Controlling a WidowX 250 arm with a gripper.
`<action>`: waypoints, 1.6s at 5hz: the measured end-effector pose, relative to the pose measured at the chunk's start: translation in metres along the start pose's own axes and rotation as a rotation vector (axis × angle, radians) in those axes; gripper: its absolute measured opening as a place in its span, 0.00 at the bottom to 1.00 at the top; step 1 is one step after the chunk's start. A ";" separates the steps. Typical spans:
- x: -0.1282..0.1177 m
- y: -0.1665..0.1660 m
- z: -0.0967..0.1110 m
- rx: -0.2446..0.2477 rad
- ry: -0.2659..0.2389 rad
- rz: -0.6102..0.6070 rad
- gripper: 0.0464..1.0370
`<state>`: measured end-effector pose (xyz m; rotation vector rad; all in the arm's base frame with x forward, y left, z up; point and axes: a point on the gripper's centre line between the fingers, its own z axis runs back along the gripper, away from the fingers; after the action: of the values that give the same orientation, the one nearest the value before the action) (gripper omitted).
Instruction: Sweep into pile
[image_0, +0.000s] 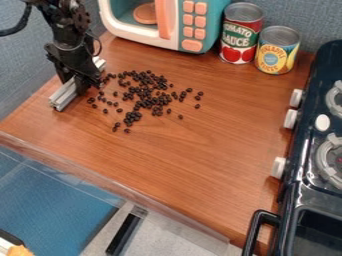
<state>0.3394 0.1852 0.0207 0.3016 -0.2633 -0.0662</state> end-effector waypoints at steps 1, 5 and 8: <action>-0.002 -0.007 0.000 -0.042 0.016 0.037 0.34; 0.020 -0.071 0.008 -0.102 -0.028 -0.044 0.34; 0.033 -0.123 0.023 -0.126 -0.063 -0.126 0.34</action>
<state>0.3620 0.0585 0.0127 0.1911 -0.3015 -0.2160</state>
